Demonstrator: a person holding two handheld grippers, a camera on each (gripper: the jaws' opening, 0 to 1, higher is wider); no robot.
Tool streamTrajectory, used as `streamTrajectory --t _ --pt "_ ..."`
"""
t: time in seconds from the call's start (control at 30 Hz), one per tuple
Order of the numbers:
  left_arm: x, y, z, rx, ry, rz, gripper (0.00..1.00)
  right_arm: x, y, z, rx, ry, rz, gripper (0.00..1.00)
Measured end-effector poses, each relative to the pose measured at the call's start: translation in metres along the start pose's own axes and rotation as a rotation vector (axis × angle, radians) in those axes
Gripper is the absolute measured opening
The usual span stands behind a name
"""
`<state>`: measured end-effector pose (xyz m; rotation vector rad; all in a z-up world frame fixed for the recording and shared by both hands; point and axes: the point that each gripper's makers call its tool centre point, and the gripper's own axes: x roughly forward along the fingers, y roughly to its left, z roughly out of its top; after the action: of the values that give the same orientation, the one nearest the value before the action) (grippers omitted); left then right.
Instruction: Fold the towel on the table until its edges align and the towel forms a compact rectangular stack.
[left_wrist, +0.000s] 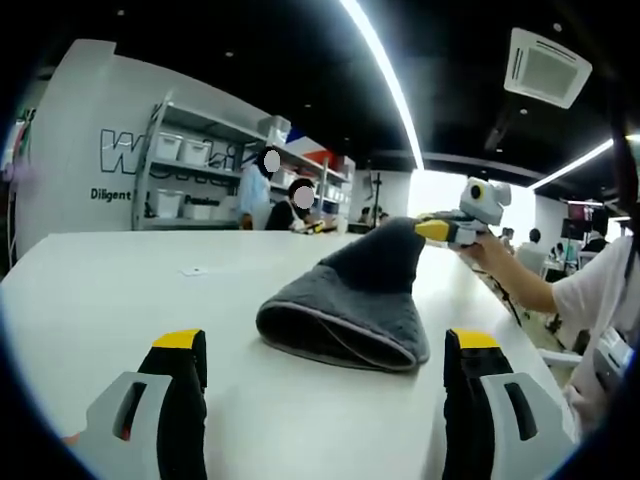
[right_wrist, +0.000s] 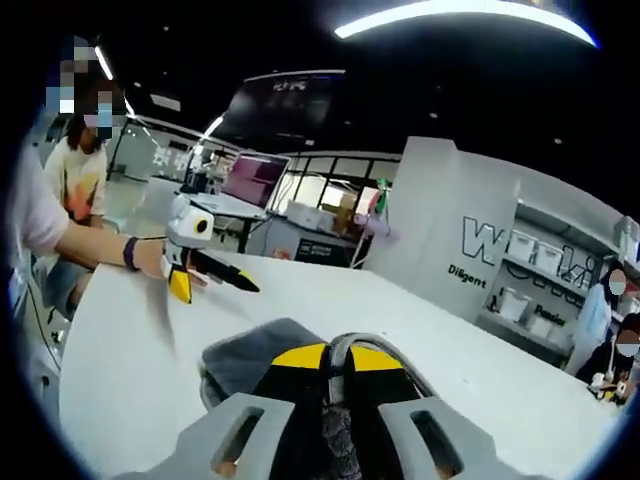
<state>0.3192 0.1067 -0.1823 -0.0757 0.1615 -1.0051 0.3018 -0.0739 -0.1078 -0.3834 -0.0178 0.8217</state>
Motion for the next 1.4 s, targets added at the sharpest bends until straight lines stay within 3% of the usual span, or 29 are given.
streamTrajectory --t 0.7,1.4 --pt "0.001 0.002 -0.001 0.0 0.005 0.0 0.97 0.011 0.019 -0.007 -0.068 0.034 0.056 0.03" --pt "0.001 0.0 -0.002 0.001 0.01 -0.001 0.97 0.026 0.051 -0.03 -0.182 0.123 0.179 0.03"
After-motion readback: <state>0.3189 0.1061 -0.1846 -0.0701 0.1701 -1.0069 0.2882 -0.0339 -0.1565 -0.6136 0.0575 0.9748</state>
